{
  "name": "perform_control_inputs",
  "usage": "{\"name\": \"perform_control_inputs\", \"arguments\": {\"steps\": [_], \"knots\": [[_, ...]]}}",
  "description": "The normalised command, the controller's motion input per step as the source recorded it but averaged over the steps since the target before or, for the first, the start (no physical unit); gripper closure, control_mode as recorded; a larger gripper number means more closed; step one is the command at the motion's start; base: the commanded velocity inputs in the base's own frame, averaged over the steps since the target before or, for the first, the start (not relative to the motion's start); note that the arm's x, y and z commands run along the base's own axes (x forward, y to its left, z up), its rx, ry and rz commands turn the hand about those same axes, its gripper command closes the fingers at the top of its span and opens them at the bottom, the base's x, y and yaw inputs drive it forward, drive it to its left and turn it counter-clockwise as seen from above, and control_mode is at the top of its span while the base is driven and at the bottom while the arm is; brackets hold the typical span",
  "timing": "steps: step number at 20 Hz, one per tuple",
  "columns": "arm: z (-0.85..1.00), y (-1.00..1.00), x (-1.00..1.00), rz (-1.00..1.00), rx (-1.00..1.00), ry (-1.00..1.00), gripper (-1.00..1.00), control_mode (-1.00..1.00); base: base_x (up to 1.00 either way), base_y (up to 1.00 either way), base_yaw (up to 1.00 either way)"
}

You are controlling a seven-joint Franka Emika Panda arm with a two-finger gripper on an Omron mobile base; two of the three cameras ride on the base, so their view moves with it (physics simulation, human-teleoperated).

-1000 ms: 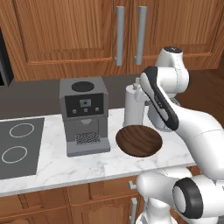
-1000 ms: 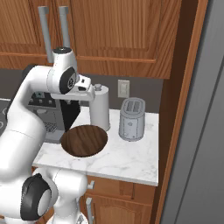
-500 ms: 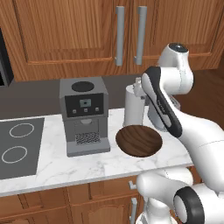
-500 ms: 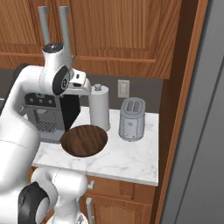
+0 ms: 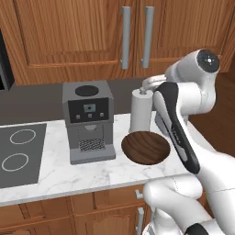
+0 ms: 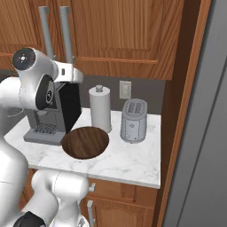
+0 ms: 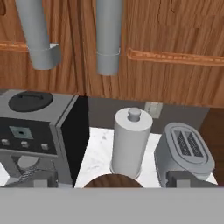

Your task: Open the cabinet. Pick the kiwi and banana from the cabinet and place them into the bowl. Then close the cabinet.

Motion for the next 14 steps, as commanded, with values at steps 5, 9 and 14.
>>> {"name": "perform_control_inputs", "arguments": {"steps": [5, 9, 14], "knots": [[0.38, 0.02, -0.22, 0.00, 0.05, -0.42, -1.00, -1.00, 0.00, 0.00, 0.00], [0.42, 0.00, -0.22, 0.00, 0.07, -0.45, -1.00, -1.00, 0.00, 0.00, 0.00], [0.36, 0.00, -0.16, 0.00, 0.07, -0.40, -1.00, -1.00, 0.00, 0.00, 0.00]]}}
